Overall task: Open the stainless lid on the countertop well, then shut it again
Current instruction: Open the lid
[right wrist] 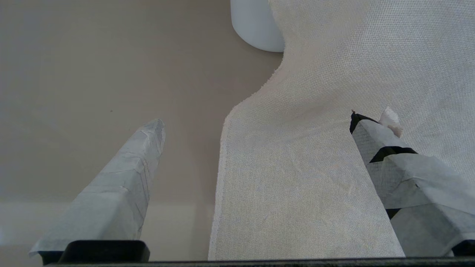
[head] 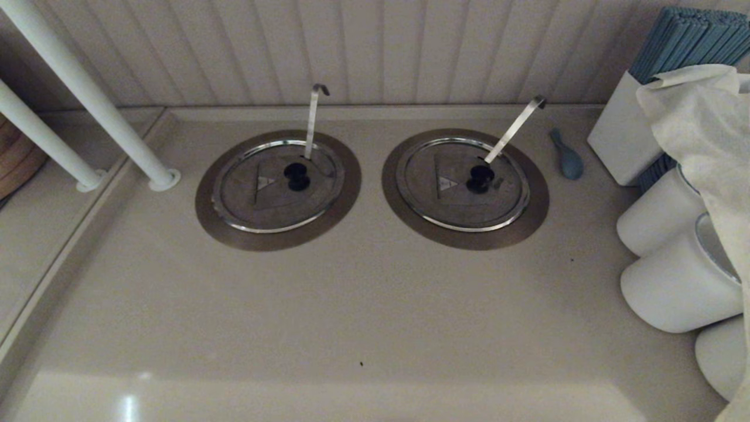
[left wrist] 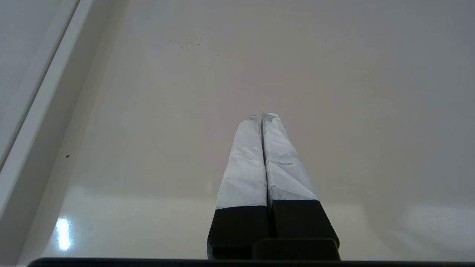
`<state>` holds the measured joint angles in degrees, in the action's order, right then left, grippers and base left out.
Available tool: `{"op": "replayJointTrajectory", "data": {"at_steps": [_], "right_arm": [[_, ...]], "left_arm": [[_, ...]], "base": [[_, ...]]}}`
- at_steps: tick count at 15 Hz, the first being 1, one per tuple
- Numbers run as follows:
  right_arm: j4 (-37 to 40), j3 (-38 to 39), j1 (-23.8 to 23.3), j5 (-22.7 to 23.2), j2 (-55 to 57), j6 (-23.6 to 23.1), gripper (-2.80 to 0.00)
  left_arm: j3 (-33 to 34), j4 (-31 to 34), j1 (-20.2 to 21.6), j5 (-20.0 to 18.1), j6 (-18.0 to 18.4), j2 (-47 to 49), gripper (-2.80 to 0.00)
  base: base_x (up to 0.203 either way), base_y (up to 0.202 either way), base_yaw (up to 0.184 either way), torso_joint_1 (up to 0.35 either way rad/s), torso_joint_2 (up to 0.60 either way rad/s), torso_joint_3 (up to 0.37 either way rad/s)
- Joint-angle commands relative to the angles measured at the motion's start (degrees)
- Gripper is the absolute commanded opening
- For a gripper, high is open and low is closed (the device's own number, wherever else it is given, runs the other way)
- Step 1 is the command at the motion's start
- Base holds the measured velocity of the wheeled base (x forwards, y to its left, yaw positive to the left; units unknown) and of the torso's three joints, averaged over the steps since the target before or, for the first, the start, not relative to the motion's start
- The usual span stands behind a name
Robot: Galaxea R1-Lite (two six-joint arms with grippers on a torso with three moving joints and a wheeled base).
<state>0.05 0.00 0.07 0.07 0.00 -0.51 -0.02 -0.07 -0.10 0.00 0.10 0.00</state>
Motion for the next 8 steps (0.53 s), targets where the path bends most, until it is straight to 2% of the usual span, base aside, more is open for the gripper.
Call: {"op": "replayJointTrajectory", "data": {"at_steps": [1, 8], "right_arm": [[0.0, 0.0, -0.1, 0.0, 0.0, -0.1, 0.0], [0.0, 0.0, 0.0, 0.0, 0.0, 0.0, 0.0]], "left_arm": [[0.0, 0.0, 0.0, 0.0, 0.0, 0.1, -2.8], [0.0, 0.0, 0.0, 0.1, -0.2, 0.1, -2.8]], "base": [[0.0, 0.0, 0.0, 0.0, 0.0, 0.0], [0.0, 0.0, 0.0, 0.0, 0.0, 0.0]]}}
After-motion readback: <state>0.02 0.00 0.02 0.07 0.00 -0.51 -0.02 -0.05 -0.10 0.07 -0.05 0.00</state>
